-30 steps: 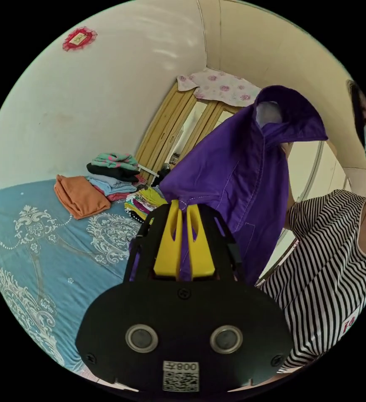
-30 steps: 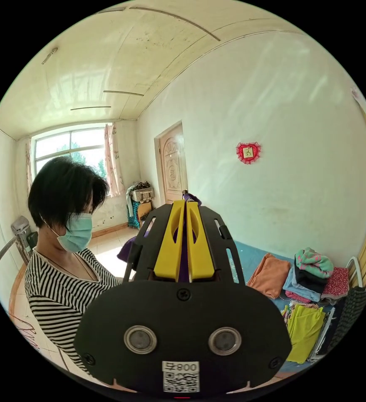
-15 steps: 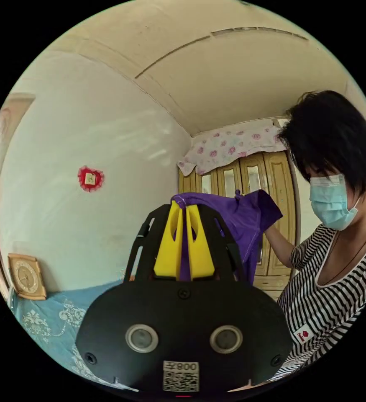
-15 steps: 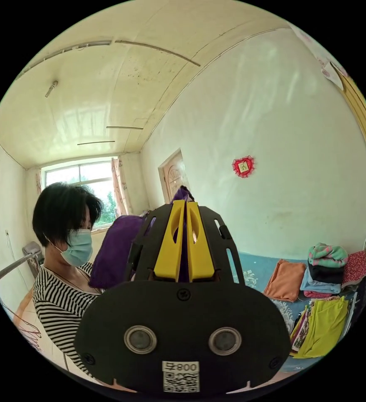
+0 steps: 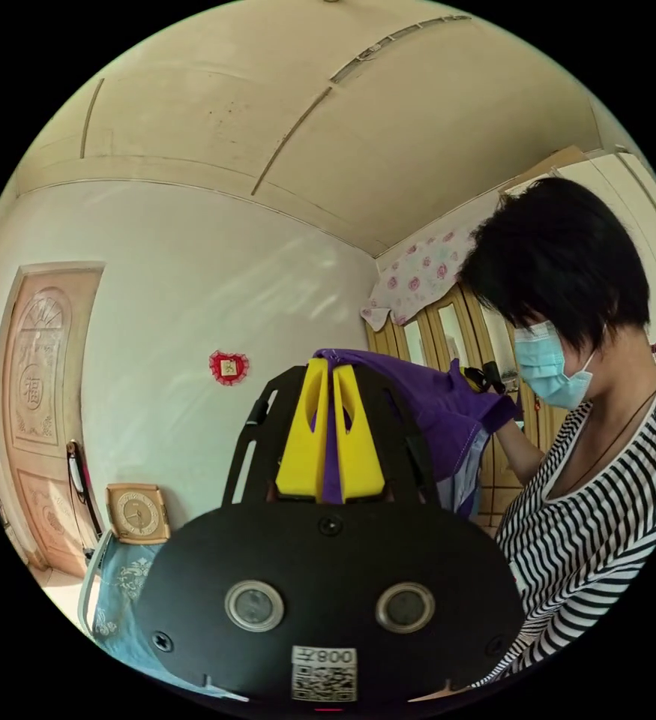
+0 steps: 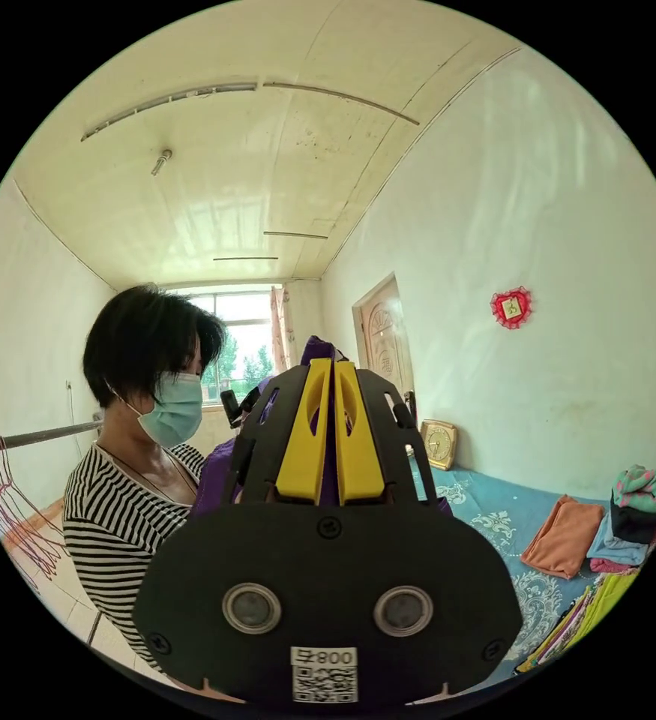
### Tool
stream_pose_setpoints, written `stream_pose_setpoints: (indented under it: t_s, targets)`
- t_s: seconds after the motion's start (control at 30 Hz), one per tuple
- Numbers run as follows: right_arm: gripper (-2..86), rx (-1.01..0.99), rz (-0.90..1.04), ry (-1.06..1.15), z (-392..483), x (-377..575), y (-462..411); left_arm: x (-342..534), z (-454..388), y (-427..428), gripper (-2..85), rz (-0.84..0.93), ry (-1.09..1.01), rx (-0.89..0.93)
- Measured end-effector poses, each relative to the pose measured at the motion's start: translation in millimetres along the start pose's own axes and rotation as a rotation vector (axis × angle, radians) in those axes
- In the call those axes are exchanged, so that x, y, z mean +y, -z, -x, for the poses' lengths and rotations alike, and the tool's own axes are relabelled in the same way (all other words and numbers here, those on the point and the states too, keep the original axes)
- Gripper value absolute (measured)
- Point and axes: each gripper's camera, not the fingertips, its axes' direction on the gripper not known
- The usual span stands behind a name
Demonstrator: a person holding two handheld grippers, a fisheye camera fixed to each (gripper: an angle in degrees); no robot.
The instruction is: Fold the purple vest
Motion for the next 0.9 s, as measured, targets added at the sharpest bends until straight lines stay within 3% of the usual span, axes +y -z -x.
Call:
stream_pose_setpoints:
  t_s: [0.27, 0.53, 0.73, 0.9]
  targets:
    - [0.2, -0.035, 0.023, 0.077, 53, 72, -53, 35, -1, 56, 0.4, 0.014, 0.005, -0.155]
    - [0.2, 0.021, 0.031, 0.102, 56, 121, -139, 62, 54, 17, 0.4, 0.037, 0.008, -0.209]
    - [0.2, 0.108, 0.111, 0.03, -27, 157, -250, 98, 160, -91, 0.4, 0.151, 0.098, -0.201]
    - [0.3, 0.242, 0.294, -0.102, -180, 204, -399, 172, 298, -247, 0.4, 0.366, 0.263, -0.294]
